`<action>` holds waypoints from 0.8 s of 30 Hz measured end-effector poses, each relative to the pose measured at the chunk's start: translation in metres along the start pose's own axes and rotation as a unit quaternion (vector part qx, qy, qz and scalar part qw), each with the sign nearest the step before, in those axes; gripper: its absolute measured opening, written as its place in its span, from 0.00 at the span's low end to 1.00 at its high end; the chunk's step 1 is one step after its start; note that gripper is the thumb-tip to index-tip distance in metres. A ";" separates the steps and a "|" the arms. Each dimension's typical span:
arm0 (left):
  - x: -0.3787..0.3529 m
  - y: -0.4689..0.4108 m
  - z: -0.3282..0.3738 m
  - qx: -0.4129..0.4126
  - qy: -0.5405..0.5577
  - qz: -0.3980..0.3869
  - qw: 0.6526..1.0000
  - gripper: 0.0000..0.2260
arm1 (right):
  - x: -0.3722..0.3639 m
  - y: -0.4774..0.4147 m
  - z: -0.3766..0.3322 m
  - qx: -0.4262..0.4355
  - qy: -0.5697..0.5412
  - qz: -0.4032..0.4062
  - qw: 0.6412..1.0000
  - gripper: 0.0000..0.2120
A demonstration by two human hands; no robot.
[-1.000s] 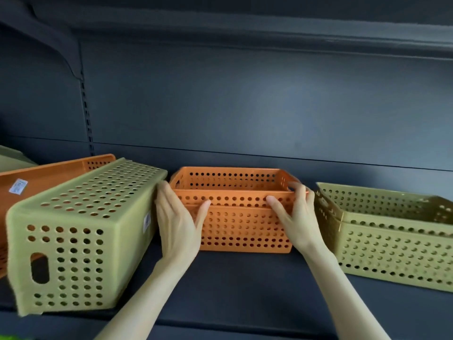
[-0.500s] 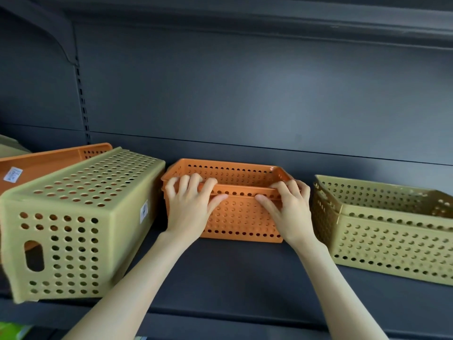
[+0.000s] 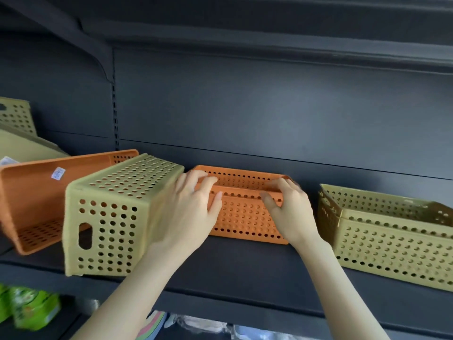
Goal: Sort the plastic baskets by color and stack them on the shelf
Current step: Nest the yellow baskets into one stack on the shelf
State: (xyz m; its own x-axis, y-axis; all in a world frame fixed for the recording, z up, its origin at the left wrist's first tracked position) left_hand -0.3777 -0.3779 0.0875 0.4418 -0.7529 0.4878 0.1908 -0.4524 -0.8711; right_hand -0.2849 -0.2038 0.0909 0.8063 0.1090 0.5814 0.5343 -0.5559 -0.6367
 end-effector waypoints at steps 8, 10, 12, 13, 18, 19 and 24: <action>0.076 0.070 -0.060 0.175 -0.037 0.148 0.973 0.17 | -0.034 0.037 -0.085 0.047 -0.199 -0.077 0.976 0.07; 0.082 0.079 -0.079 0.252 0.027 0.149 0.956 0.23 | -0.051 0.046 -0.103 0.039 -0.227 -0.113 0.967 0.09; 0.081 0.082 -0.095 0.327 0.140 0.135 0.925 0.26 | -0.068 0.055 -0.119 0.031 -0.241 -0.159 0.957 0.15; 0.079 0.083 -0.102 0.359 0.197 0.124 0.904 0.27 | -0.076 0.059 -0.126 0.028 -0.244 -0.179 0.953 0.18; 0.076 0.073 -0.122 0.410 0.394 0.090 0.818 0.13 | -0.104 0.077 -0.155 -0.033 -0.308 -0.214 0.926 0.23; 0.077 0.073 -0.125 0.404 0.407 0.097 0.813 0.14 | -0.107 0.081 -0.159 -0.039 -0.316 -0.200 0.927 0.23; 0.089 0.088 -0.132 0.372 0.434 0.147 0.807 0.12 | -0.109 0.105 -0.175 -0.057 -0.353 -0.136 0.924 0.18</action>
State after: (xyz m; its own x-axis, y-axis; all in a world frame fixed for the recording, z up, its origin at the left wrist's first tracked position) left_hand -0.4378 -0.5478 0.0618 -0.1540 -0.9730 -0.1720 0.8062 -0.0231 -0.5912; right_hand -0.3610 -0.4180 0.0499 0.6319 0.7455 0.2120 0.7443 -0.5075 -0.4341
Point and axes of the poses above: each hand's wrist, its own y-axis away from the middle knuckle, its own x-axis out of the back of the hand, z = x × y, the point moved 2 cm from there along -y, towards the middle knuckle, and after that the axes turned 11 degrees about -x, right-handed, at the moved point
